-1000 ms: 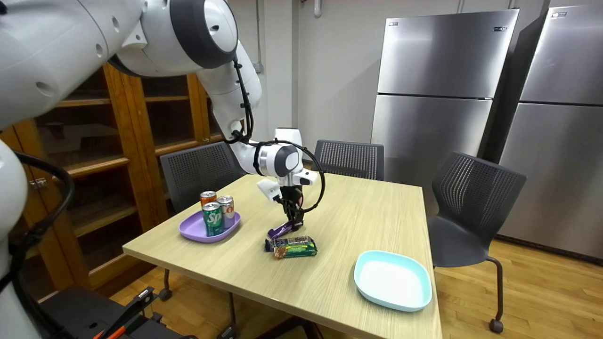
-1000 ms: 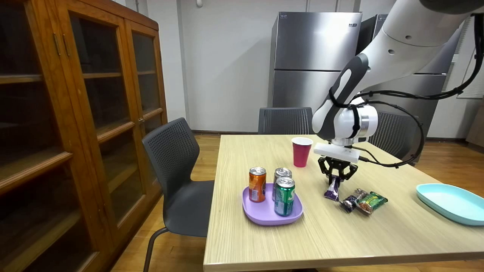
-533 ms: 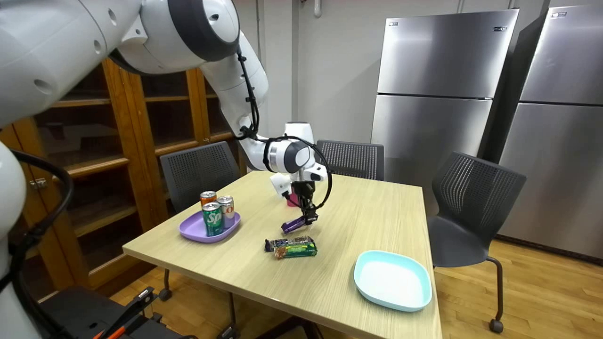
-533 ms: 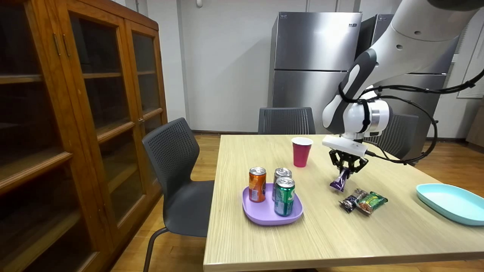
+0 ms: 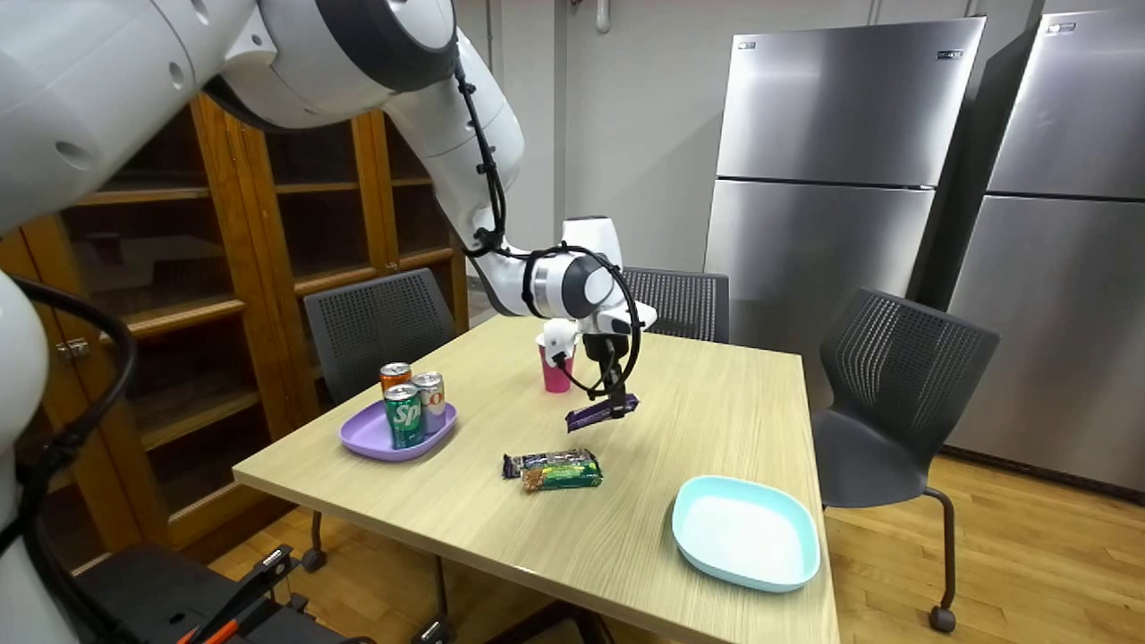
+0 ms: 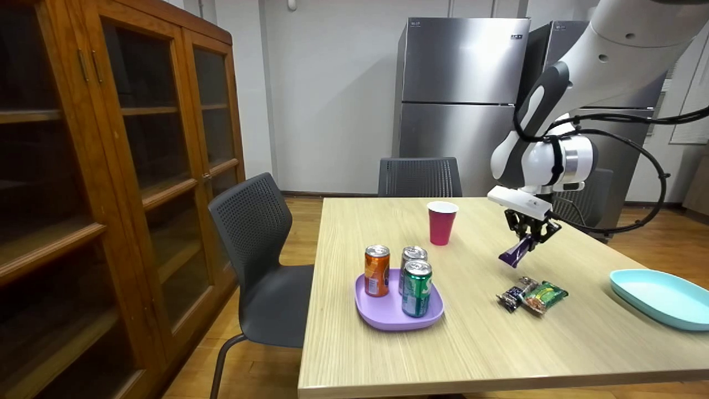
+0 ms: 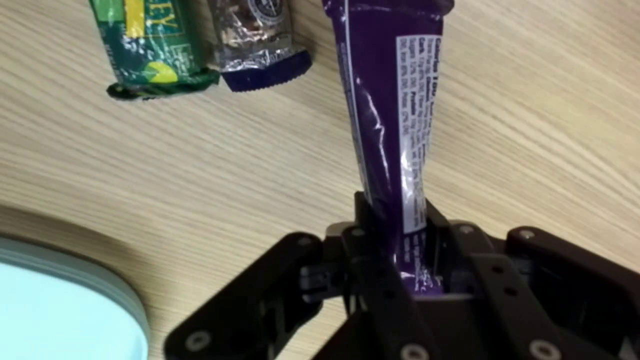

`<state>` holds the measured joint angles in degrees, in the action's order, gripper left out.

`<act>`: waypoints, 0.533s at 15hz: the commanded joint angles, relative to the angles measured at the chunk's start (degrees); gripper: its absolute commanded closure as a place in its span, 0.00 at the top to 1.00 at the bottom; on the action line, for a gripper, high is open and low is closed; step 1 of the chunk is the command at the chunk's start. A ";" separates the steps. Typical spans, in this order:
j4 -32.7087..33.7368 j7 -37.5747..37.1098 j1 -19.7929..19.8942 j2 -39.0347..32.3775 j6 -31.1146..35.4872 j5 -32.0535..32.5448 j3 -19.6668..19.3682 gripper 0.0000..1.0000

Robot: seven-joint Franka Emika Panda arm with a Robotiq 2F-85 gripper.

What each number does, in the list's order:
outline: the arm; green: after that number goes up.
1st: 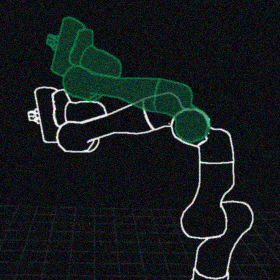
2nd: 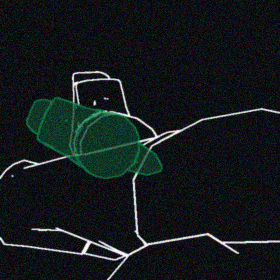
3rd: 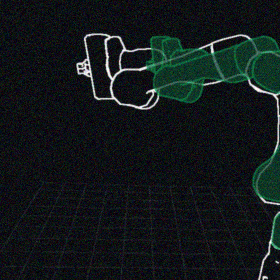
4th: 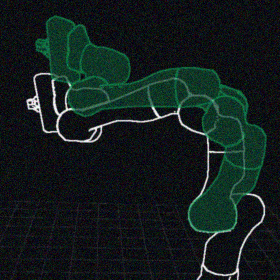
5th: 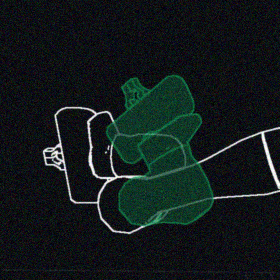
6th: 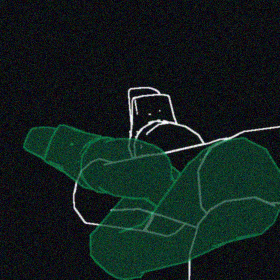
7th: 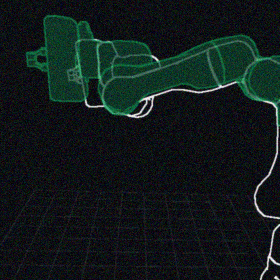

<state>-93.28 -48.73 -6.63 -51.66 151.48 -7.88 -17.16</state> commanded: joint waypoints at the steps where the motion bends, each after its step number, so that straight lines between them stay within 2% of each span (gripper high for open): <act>1: -4.61 -6.50 -0.67 3.41 1.69 -0.19 -1.95 0.06; 8: -10.01 -16.57 -0.15 6.52 2.23 0.21 -5.23 0.06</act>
<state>-98.65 -61.07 -6.61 -48.95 153.01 -7.88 -21.46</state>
